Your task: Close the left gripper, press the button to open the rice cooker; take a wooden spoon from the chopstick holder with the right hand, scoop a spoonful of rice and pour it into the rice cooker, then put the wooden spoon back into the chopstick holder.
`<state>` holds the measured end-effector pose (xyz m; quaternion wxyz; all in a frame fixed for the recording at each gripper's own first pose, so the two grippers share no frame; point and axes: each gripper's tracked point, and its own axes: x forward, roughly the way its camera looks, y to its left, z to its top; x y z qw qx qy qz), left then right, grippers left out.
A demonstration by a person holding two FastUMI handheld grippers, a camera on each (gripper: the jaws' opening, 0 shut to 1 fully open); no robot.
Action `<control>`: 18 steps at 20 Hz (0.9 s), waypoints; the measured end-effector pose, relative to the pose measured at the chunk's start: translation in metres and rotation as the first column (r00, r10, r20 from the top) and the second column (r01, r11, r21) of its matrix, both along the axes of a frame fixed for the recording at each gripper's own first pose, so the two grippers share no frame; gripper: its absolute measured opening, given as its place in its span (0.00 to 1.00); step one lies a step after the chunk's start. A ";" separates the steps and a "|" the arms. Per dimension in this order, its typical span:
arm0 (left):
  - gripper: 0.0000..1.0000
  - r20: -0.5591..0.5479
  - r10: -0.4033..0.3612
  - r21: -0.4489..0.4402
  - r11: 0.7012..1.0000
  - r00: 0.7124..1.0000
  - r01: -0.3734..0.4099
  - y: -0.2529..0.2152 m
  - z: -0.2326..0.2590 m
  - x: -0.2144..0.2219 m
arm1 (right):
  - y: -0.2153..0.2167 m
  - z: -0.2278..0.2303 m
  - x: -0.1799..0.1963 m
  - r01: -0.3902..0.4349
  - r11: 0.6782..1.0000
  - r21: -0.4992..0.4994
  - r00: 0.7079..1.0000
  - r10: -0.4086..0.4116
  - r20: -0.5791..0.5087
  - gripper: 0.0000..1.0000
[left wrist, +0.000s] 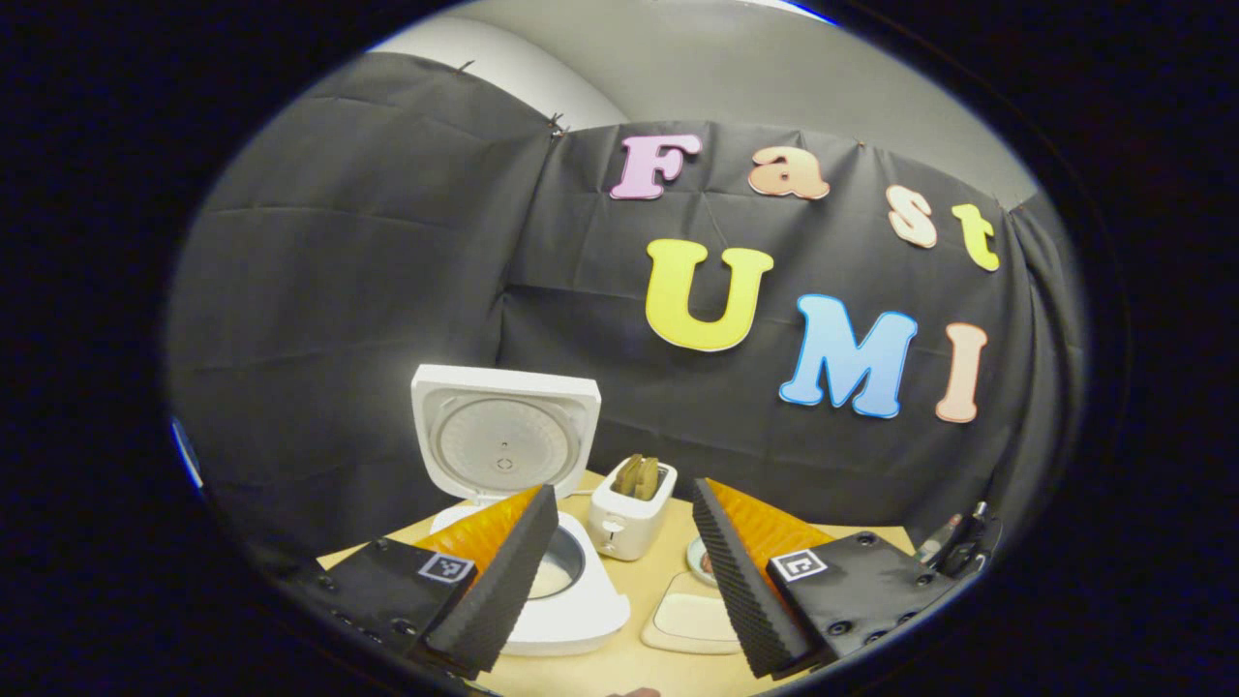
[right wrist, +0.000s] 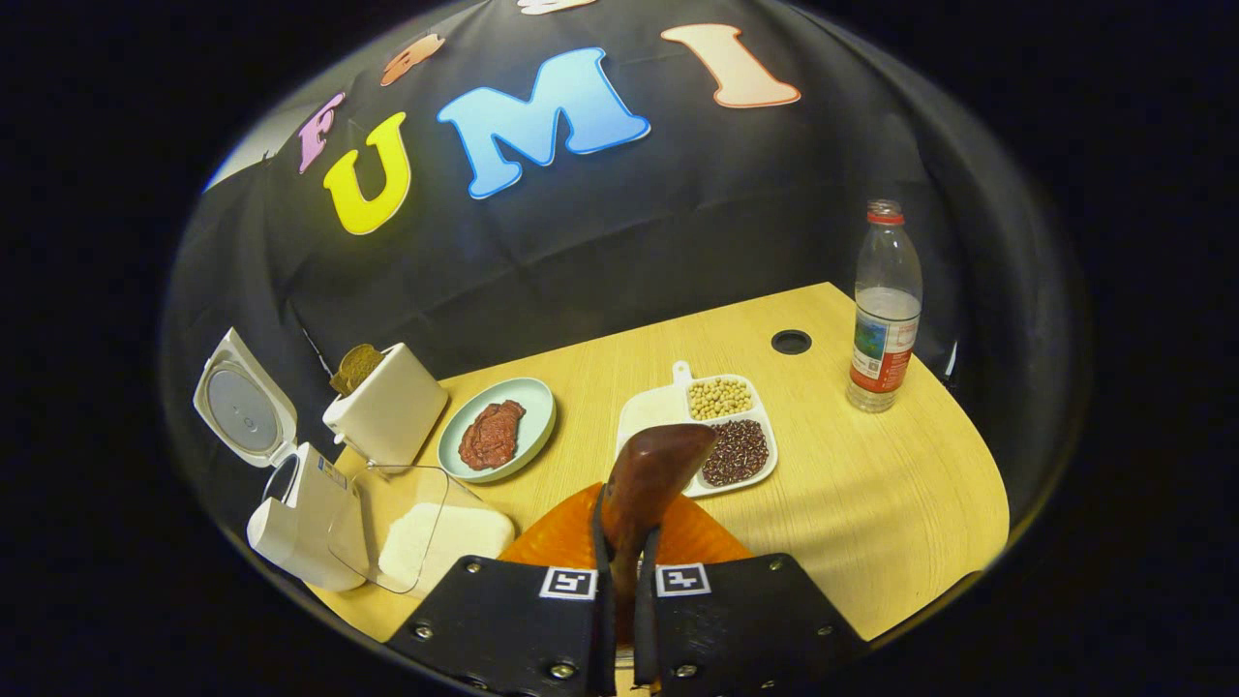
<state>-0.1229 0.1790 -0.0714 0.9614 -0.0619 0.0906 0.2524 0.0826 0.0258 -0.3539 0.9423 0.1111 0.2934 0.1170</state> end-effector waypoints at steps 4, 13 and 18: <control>0.96 0.003 -0.059 0.075 0.995 0.998 0.059 -0.018 0.010 0.011 | -0.001 0.039 -0.009 0.037 0.999 -0.007 0.996 -0.036 0.077 0.08; 0.98 0.068 -0.296 0.279 0.923 0.953 0.267 -0.098 0.059 0.026 | 0.016 0.140 -0.022 0.030 0.999 0.031 0.976 -0.036 0.217 0.08; 0.93 0.118 -0.325 0.300 0.913 0.938 0.278 -0.103 0.077 0.019 | 0.071 0.170 -0.019 -0.086 0.995 0.043 0.963 0.072 0.260 0.08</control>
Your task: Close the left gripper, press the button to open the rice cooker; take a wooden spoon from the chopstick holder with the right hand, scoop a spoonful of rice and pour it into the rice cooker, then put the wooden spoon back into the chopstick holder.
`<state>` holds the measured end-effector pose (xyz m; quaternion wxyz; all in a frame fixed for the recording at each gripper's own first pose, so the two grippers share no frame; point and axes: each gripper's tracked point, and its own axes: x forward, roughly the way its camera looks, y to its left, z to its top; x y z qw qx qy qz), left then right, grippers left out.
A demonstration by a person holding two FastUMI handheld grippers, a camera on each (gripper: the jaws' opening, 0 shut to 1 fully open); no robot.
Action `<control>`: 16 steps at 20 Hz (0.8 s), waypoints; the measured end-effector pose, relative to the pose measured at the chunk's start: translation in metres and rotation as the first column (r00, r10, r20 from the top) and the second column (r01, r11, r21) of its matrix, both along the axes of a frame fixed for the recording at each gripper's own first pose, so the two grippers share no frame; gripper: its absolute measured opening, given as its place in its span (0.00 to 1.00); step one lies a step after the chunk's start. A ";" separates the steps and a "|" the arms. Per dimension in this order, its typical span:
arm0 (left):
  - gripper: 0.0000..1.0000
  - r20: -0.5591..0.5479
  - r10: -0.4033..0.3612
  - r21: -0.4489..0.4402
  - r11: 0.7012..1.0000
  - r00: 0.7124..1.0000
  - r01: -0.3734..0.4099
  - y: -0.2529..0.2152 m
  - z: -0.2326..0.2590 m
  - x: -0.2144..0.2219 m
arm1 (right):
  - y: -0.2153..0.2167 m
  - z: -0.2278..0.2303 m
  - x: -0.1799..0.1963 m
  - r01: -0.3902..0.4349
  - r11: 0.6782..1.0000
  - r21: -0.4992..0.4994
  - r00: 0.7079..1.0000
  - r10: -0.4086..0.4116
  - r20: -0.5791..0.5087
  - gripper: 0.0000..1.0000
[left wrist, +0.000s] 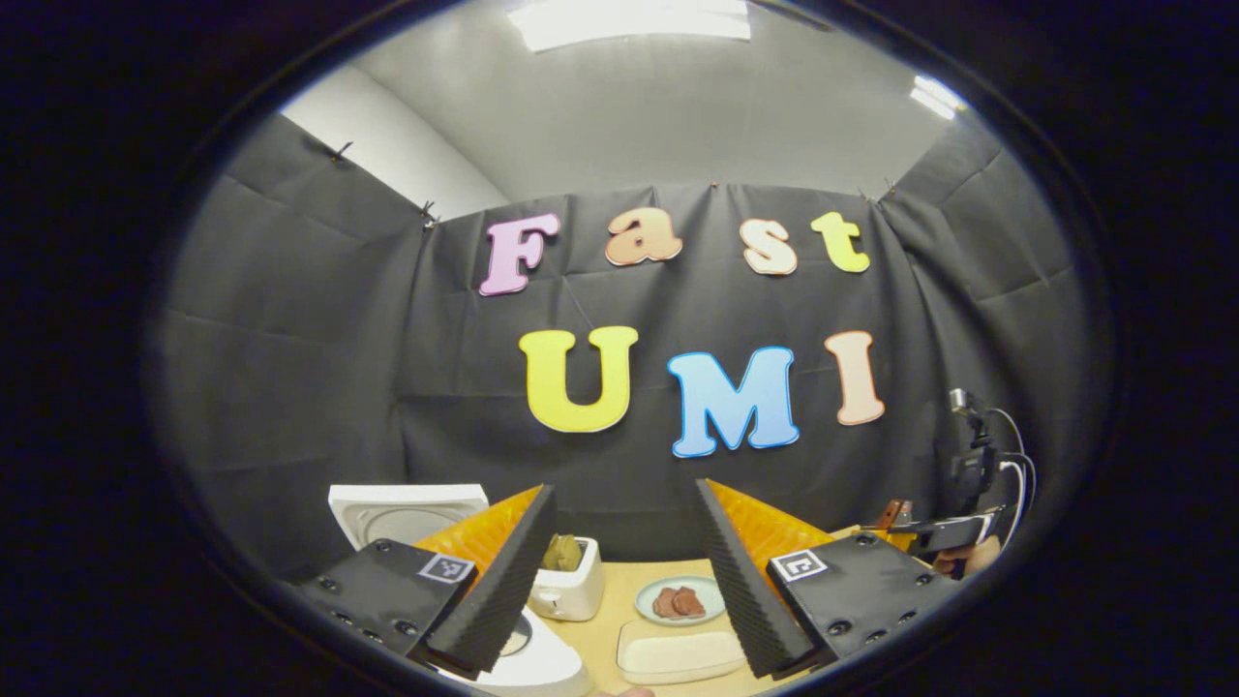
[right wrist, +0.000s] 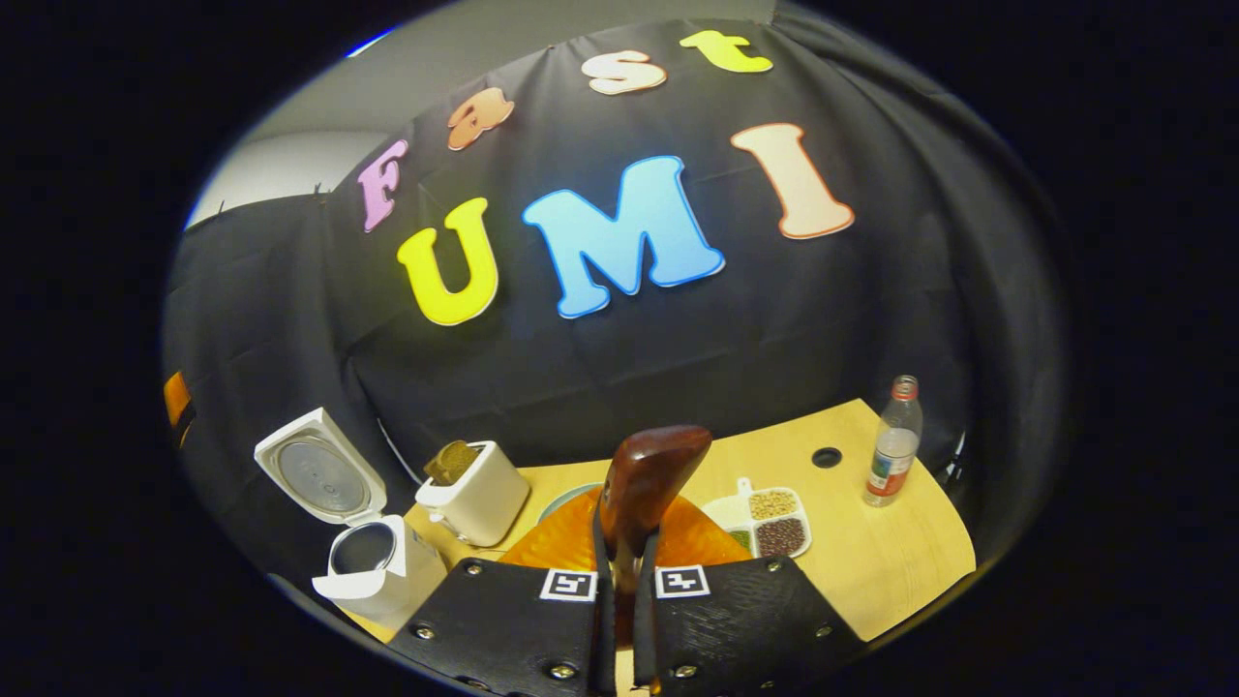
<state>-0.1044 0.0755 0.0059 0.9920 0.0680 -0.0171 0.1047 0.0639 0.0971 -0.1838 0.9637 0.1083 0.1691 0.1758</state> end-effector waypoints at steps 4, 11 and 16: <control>0.94 0.006 0.019 -0.006 1.000 1.000 -0.019 0.007 -0.003 -0.004 | 0.062 -0.014 0.011 -0.114 0.993 -0.042 0.993 0.113 -0.014 0.07; 0.94 0.018 0.071 -0.003 0.997 0.997 -0.071 0.037 -0.007 -0.015 | 0.135 -0.102 0.031 -0.265 0.935 -0.236 0.963 0.244 -0.112 0.08; 0.95 0.031 0.083 0.022 0.996 0.996 -0.083 0.061 0.000 -0.014 | 0.161 -0.150 0.047 -0.336 0.861 -0.383 0.942 0.310 -0.130 0.08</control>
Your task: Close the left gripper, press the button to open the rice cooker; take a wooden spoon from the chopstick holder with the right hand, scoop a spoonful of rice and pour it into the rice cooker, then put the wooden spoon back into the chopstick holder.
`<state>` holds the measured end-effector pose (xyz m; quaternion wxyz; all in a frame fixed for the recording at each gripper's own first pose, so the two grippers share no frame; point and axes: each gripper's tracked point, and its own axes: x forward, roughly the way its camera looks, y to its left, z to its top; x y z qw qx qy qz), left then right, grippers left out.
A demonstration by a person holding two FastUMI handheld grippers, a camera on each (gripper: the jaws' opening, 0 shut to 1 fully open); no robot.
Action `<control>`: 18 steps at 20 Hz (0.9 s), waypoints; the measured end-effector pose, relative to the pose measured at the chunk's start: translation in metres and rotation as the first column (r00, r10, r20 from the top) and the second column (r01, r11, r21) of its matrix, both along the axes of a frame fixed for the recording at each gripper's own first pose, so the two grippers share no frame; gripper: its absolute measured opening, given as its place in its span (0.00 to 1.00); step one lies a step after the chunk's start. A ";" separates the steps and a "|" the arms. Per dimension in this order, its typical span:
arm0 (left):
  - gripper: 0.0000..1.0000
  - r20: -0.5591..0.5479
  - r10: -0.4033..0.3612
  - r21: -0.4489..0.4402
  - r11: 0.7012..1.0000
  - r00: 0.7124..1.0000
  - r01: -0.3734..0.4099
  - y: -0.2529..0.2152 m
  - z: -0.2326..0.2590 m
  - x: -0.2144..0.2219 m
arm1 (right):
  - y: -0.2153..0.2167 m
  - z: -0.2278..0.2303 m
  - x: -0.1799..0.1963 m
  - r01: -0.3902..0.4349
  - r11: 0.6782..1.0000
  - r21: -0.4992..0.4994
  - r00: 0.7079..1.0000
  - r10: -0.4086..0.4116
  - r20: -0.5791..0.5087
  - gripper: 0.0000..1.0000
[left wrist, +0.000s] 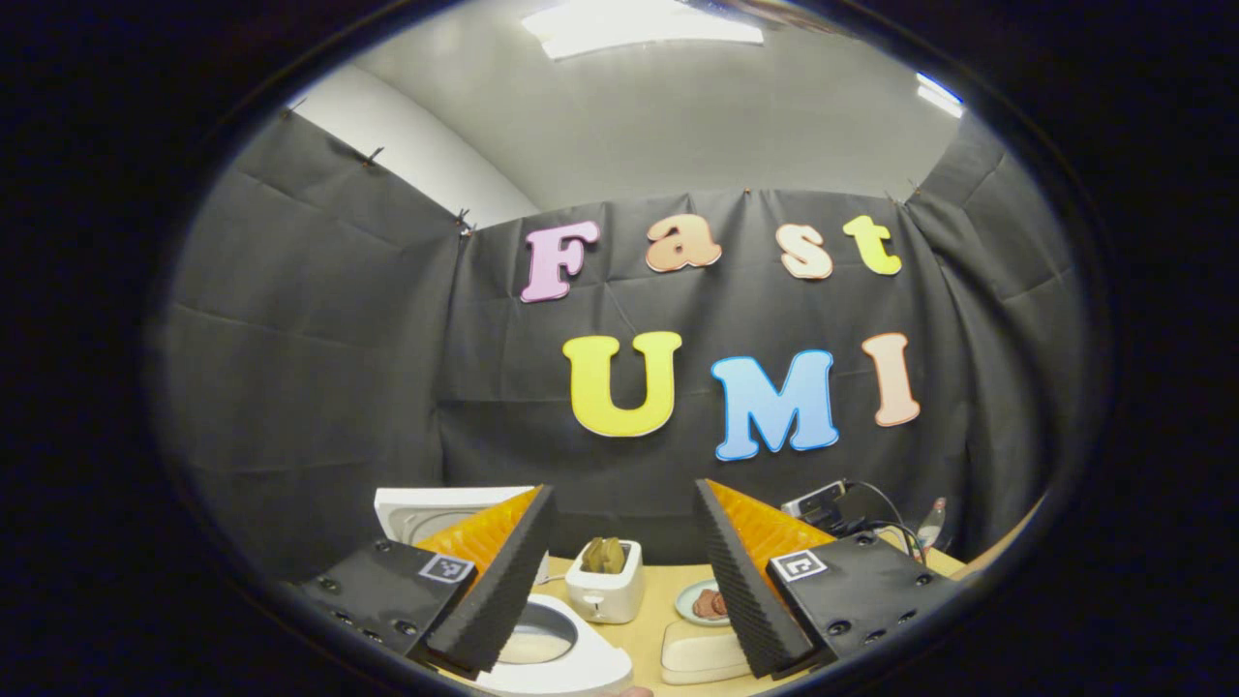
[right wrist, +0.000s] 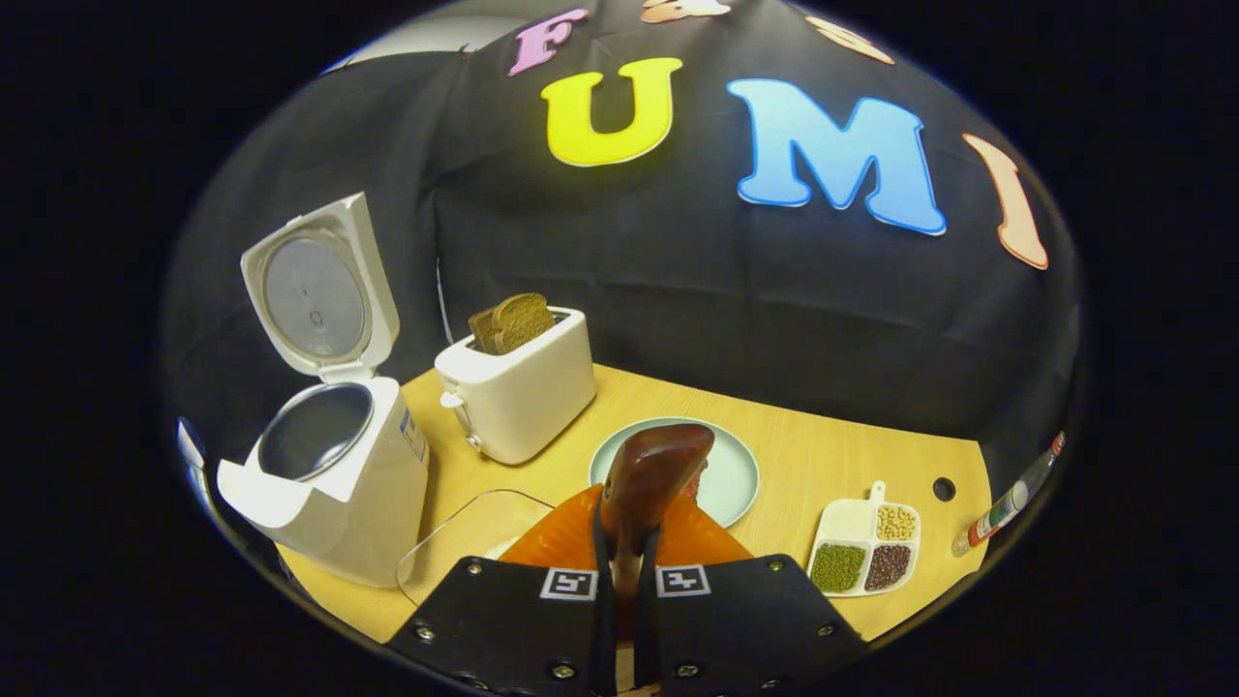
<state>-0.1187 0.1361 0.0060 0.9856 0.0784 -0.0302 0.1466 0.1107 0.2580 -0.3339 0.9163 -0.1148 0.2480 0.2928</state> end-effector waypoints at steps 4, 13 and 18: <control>0.94 -0.023 -0.004 0.005 1.000 1.000 0.004 0.013 -0.002 0.005 | 0.001 -0.035 0.000 -0.003 0.994 -0.111 1.000 0.001 -0.019 0.08; 0.97 -0.019 0.059 -0.026 0.998 0.998 -0.059 0.043 -0.009 -0.021 | 0.056 -0.059 -0.052 -0.010 0.999 0.050 0.968 0.022 -0.249 0.08; 0.95 -0.016 0.069 -0.041 0.997 0.998 -0.069 0.047 -0.008 -0.035 | 0.030 -0.061 -0.036 0.247 0.931 0.267 0.890 -0.109 -0.443 0.08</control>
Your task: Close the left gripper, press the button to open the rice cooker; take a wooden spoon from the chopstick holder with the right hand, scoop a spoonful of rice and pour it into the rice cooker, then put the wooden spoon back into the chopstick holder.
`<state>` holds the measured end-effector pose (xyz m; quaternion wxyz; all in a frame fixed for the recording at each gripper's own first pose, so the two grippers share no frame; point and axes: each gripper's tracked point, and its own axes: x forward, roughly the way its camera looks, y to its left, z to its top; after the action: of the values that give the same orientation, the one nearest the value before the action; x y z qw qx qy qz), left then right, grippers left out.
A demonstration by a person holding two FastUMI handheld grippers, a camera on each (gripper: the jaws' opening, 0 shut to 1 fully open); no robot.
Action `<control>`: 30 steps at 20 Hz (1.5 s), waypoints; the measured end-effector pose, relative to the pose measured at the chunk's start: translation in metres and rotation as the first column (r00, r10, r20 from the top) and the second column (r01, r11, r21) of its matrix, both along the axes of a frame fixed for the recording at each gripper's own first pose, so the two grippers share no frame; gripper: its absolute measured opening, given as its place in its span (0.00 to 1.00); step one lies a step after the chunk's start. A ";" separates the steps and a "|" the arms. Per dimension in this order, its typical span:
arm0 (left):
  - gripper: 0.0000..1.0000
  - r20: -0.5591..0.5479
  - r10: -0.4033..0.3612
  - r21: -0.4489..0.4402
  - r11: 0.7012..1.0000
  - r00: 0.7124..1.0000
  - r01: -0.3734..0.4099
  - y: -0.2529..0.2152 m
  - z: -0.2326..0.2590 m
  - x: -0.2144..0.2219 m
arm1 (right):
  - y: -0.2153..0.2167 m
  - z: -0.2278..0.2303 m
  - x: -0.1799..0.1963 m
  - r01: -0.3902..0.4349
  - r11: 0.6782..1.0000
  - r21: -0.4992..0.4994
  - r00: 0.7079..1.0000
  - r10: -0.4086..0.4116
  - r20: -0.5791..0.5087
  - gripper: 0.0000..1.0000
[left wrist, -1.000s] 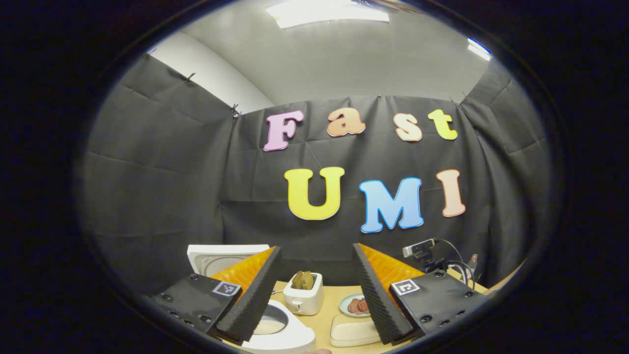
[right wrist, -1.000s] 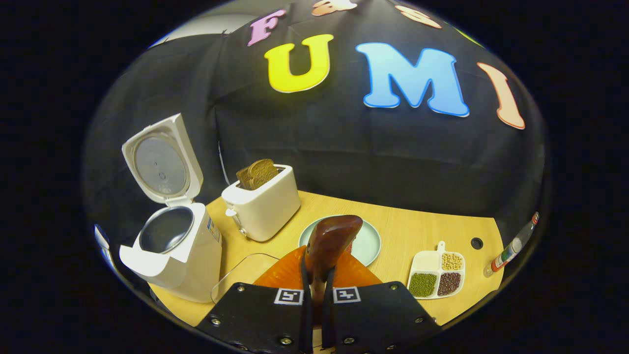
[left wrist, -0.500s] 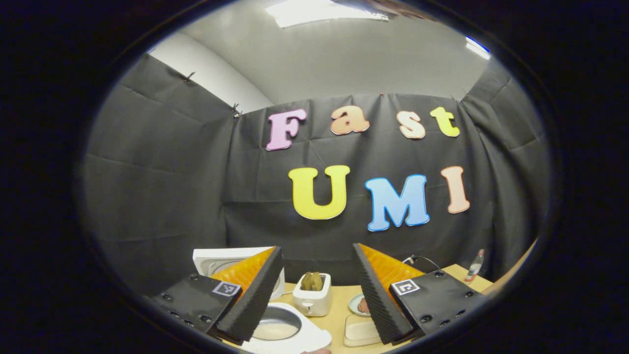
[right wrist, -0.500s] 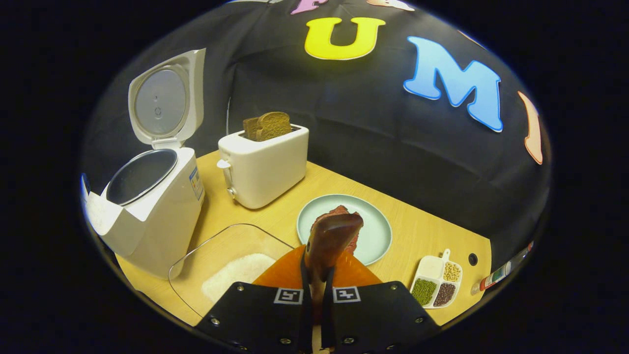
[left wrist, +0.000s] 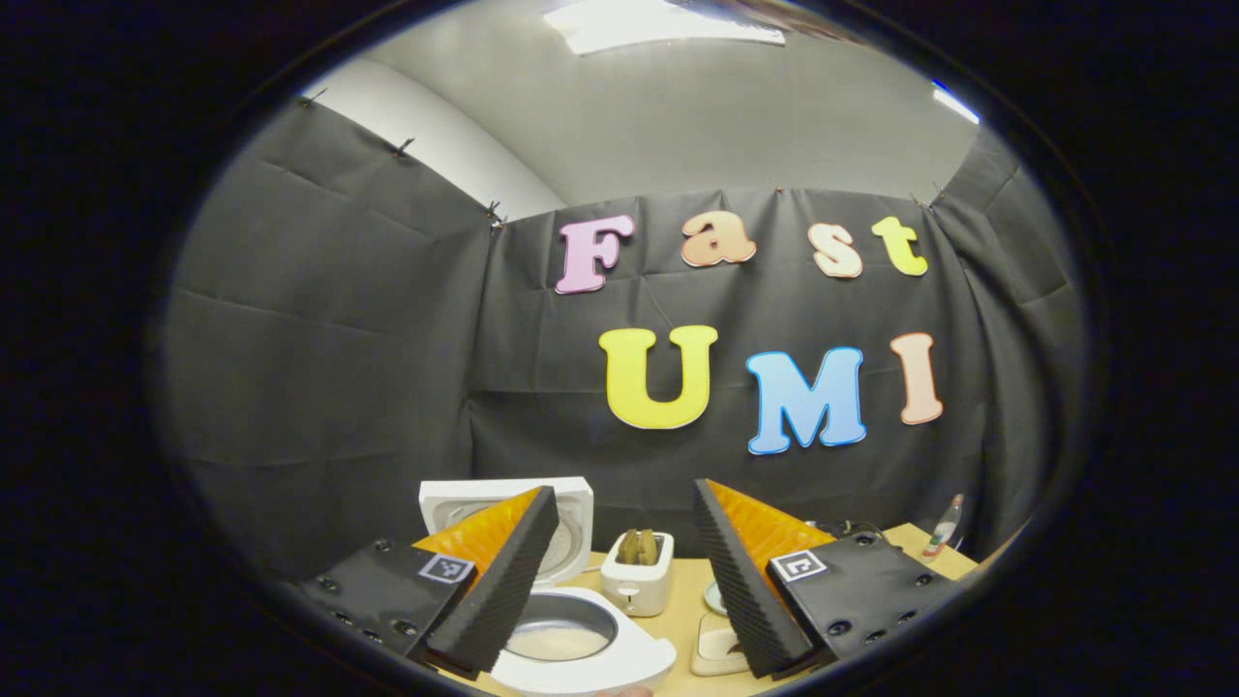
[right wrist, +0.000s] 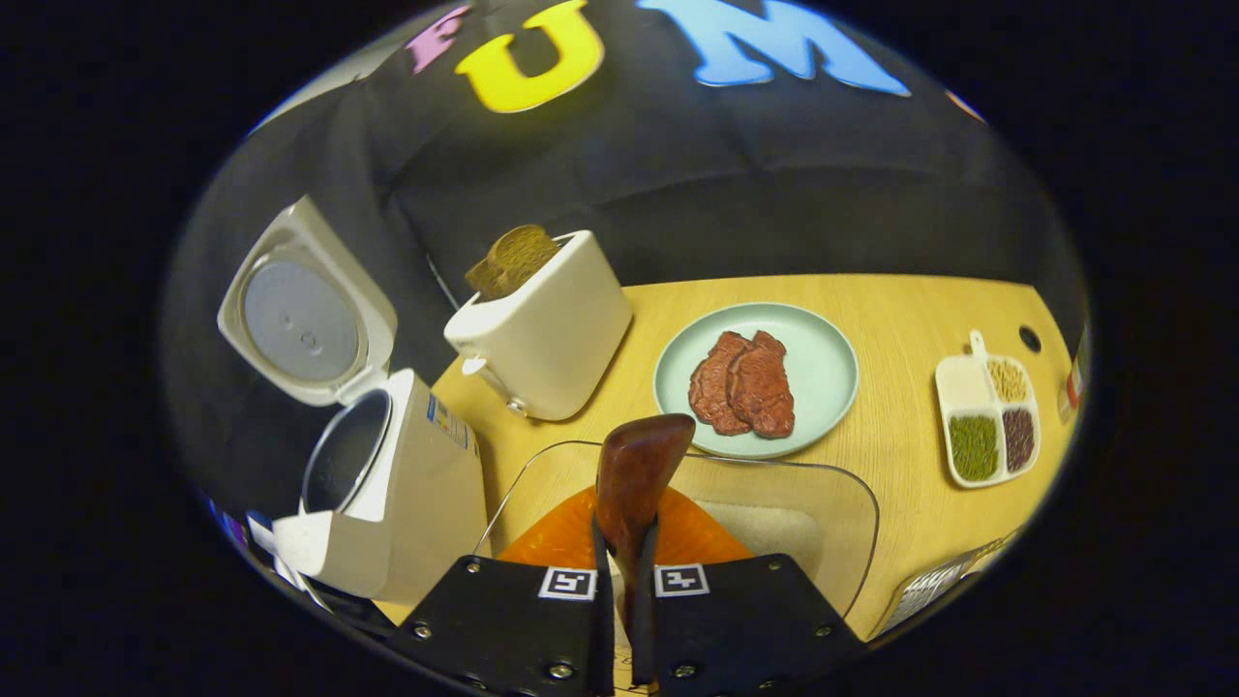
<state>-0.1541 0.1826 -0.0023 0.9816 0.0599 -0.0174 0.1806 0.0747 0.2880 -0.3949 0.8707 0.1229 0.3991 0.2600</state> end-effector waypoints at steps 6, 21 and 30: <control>0.97 -0.023 -0.039 0.009 0.999 0.999 0.039 -0.009 0.000 0.003 | -0.033 0.016 0.017 0.266 0.920 0.288 0.958 -0.221 -0.181 0.08; 0.97 -0.001 -0.127 -0.014 0.992 0.992 0.127 -0.016 0.006 0.008 | -0.011 0.166 0.023 0.332 0.623 0.708 0.943 -0.222 -0.247 0.07; 0.94 -0.009 -0.125 -0.035 0.992 0.992 0.124 0.000 0.000 0.006 | 0.048 0.207 0.028 0.252 0.683 0.686 0.968 -0.187 -0.169 0.07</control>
<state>-0.1484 0.1826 -0.0022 0.9919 0.0430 -0.0124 0.1189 0.1027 0.3362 -0.1882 0.7651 0.5022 0.2894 0.2804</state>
